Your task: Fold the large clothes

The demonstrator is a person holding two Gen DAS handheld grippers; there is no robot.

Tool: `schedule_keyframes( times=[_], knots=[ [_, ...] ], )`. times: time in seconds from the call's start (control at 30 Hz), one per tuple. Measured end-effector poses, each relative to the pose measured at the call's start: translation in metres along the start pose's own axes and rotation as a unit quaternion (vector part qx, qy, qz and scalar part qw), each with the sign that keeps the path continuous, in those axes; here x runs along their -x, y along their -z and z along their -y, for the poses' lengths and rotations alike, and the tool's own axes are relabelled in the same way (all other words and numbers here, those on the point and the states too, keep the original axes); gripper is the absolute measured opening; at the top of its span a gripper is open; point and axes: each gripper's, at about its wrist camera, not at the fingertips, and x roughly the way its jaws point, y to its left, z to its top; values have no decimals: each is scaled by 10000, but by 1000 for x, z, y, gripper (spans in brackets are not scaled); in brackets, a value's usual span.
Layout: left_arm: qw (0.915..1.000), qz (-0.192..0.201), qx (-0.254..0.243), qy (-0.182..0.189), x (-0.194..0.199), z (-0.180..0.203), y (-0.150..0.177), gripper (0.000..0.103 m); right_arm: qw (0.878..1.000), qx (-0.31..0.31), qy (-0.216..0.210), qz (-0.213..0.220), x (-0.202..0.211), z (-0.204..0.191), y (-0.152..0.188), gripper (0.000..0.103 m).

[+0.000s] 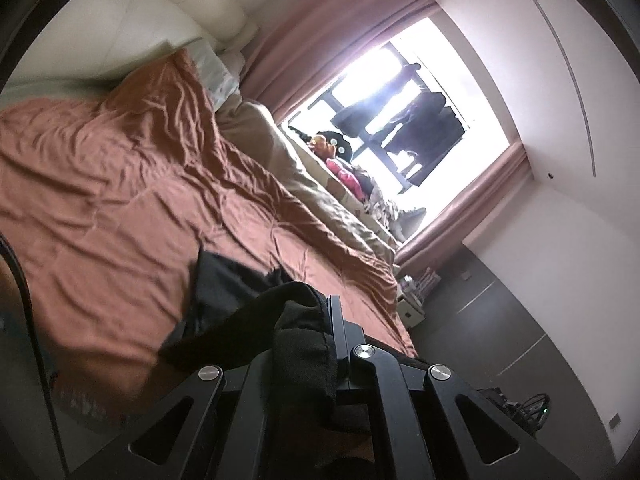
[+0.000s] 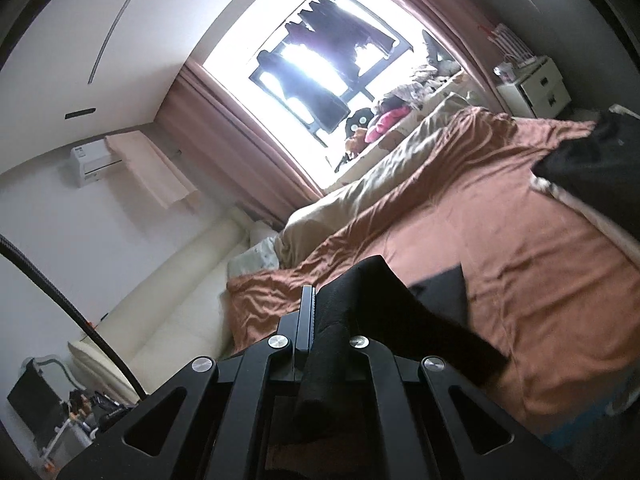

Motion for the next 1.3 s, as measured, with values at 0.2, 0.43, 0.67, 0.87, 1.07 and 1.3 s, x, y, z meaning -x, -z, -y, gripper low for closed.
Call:
schedule_keyframes(
  times=[0.2, 0.43, 0.67, 0.87, 1.07, 1.3],
  knots=[
    [9995, -37, -268, -157, -67, 4, -43, 2, 9996, 94, 270, -75, -75, 13, -26, 0],
    [9982, -259, -333, -428, -154, -23, -70, 2, 9974, 156, 615, -346, -164, 29, -46, 0],
    [9956, -566, -228, -712, -231, -64, -75, 2, 9931, 77, 981, -644, -245, 50, -56, 0],
    [9891, -990, -94, -1083, -292, -107, -63, 2, 9832, 103, 1475, -1066, -298, 66, -47, 0],
    [9806, -1396, -27, -1377, -336, -141, -49, 2, 9736, -99, 1793, -1408, -347, 81, -40, 0],
    [9685, -1924, 37, -1580, -372, -156, -47, 38, 9670, -127, 1978, -1598, -376, 79, -55, 28]
  ],
)
